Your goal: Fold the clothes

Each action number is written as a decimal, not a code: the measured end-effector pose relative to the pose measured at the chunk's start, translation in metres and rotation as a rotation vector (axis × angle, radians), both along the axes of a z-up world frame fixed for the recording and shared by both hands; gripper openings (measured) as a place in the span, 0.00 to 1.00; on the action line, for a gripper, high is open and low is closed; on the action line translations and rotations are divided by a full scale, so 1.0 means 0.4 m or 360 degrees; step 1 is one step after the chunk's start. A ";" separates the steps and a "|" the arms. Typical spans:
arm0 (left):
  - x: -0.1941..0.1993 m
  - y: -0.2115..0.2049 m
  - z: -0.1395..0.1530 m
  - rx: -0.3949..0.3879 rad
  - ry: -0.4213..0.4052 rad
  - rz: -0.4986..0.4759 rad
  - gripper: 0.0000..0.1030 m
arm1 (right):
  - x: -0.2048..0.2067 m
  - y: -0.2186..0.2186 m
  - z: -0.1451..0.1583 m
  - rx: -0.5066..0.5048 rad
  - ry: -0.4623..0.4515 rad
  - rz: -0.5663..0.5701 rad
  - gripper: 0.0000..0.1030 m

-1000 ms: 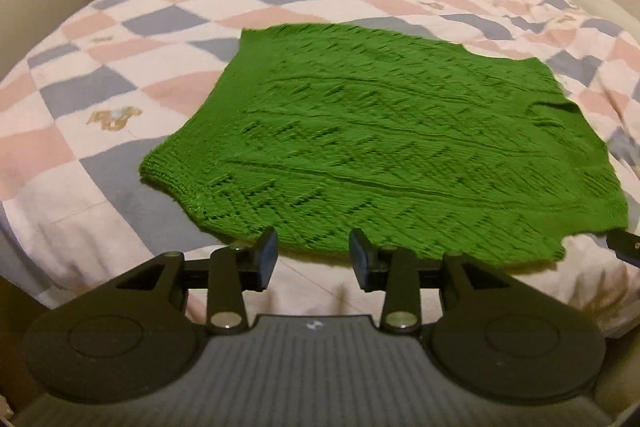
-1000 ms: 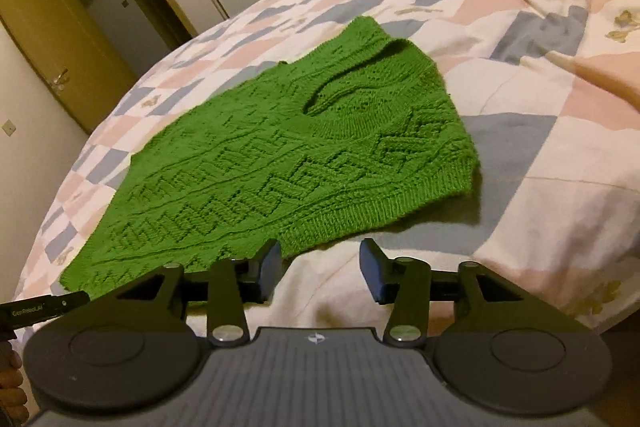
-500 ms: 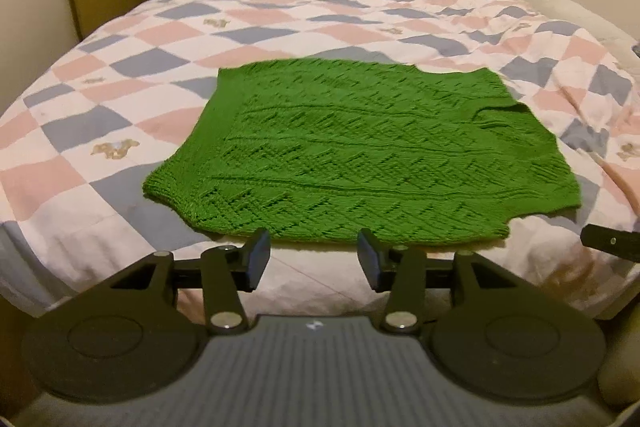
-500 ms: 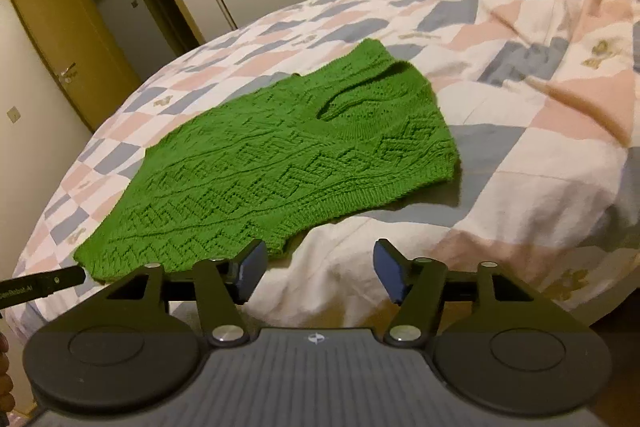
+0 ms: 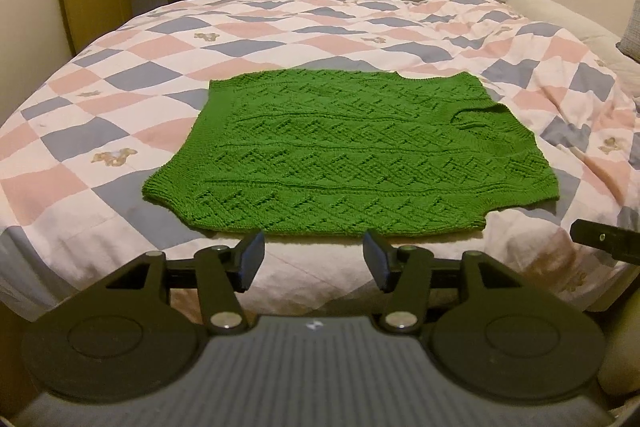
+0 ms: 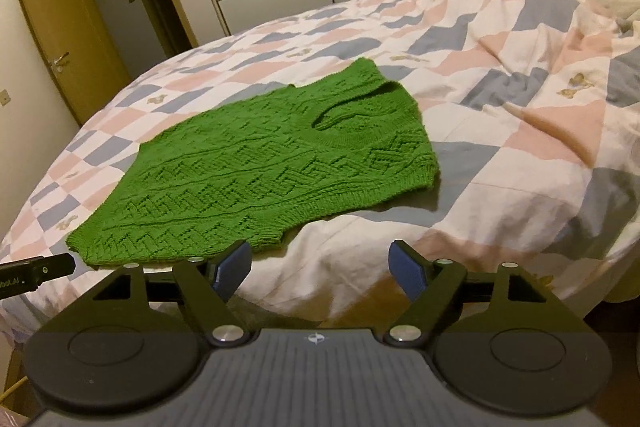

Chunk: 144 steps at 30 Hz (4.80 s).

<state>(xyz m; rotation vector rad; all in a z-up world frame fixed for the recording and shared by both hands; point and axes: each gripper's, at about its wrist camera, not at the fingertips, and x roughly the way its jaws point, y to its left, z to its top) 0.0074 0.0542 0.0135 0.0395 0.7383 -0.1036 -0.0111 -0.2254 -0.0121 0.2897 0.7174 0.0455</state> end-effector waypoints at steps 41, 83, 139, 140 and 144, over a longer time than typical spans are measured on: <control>0.137 0.162 -0.035 0.0000 0.0080 0.0019 0.56 | 0.161 0.141 -0.015 -0.0162 0.0167 -0.0038 0.79; 0.309 0.047 -0.185 0.0005 0.0266 0.0031 0.57 | 0.229 -0.282 -0.228 0.0652 0.0039 -0.0526 0.57; 0.348 0.243 -0.170 -0.0234 0.0190 0.0099 0.40 | 0.365 -0.012 -0.058 0.0020 -0.0259 -0.0162 0.09; 0.350 0.260 -0.168 -0.0286 0.0194 0.0103 0.34 | 0.371 0.043 -0.038 -0.0054 -0.0309 -0.0058 0.09; 0.353 0.321 -0.167 -0.0437 0.0205 0.0125 0.31 | 0.372 0.294 -0.009 -0.0279 -0.0445 0.0426 0.09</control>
